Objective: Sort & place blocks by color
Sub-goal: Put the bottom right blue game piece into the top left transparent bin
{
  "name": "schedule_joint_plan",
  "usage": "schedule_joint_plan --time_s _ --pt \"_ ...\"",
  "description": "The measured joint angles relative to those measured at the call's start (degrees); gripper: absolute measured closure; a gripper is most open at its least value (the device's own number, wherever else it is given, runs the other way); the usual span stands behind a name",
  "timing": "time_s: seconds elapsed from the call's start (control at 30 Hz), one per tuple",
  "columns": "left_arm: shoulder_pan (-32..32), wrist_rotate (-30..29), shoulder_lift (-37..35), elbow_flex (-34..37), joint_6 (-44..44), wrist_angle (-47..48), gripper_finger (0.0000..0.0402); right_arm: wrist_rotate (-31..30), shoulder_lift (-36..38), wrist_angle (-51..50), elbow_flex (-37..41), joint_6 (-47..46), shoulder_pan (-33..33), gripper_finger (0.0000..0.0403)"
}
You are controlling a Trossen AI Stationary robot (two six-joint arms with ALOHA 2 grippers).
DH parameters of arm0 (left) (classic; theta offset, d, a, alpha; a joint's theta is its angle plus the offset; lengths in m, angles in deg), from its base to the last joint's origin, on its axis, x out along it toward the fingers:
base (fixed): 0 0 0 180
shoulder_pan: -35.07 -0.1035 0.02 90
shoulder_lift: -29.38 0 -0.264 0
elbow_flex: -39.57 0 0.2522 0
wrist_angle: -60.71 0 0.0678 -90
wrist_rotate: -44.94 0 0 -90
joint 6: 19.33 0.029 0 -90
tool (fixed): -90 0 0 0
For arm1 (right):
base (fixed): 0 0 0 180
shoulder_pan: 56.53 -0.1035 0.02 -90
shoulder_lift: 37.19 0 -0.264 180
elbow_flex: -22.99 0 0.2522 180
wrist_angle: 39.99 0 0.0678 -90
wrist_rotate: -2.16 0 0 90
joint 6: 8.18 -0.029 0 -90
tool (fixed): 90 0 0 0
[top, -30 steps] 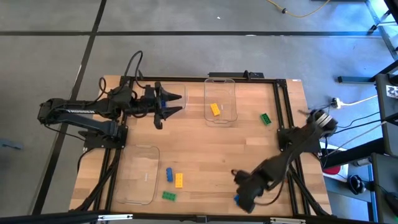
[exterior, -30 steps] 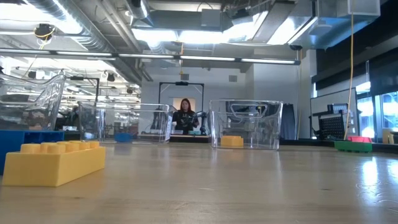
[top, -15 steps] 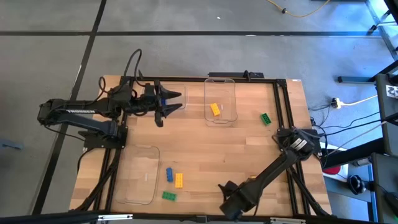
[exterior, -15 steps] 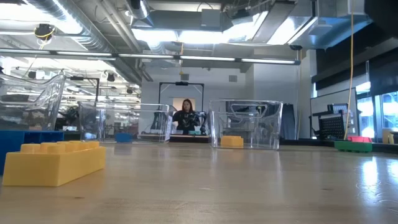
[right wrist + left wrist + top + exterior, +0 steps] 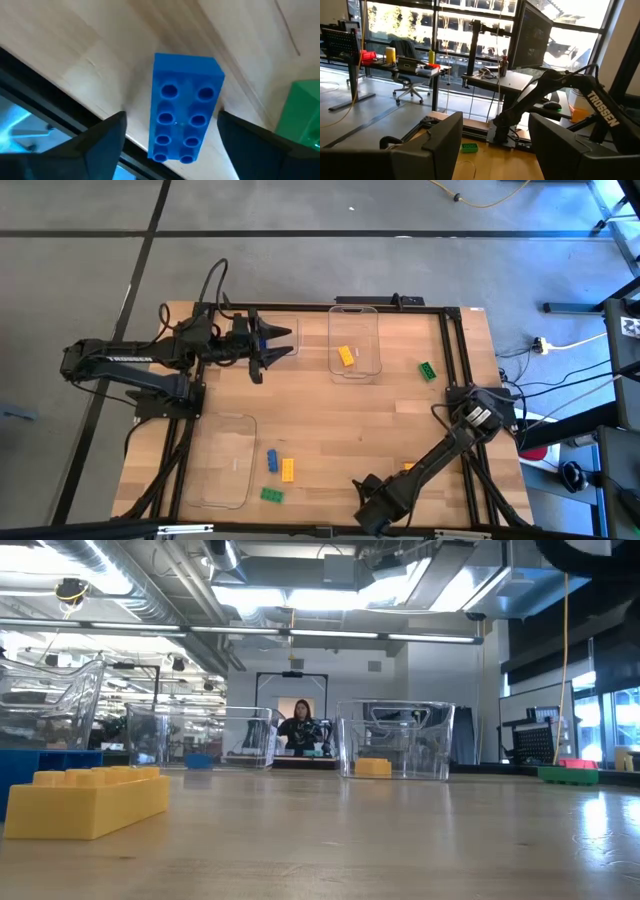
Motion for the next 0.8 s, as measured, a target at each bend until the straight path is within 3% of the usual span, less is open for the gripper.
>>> schedule_joint_plan --time_s 0.33,0.6,0.8 --pt "0.0 -0.17 0.0 0.0 -0.04 -0.13 0.0182 -0.07 0.25 -0.93 1.87 2.69 -0.27 0.0256" --pt "0.0 -0.19 0.0 0.0 -0.11 -0.22 0.0182 -3.97 4.39 -8.81 2.56 18.13 -1.42 0.026" --pt "0.0 -0.21 -0.02 0.0 -0.51 -0.33 0.0182 -12.51 13.42 -15.39 3.95 34.0 -0.22 0.026"
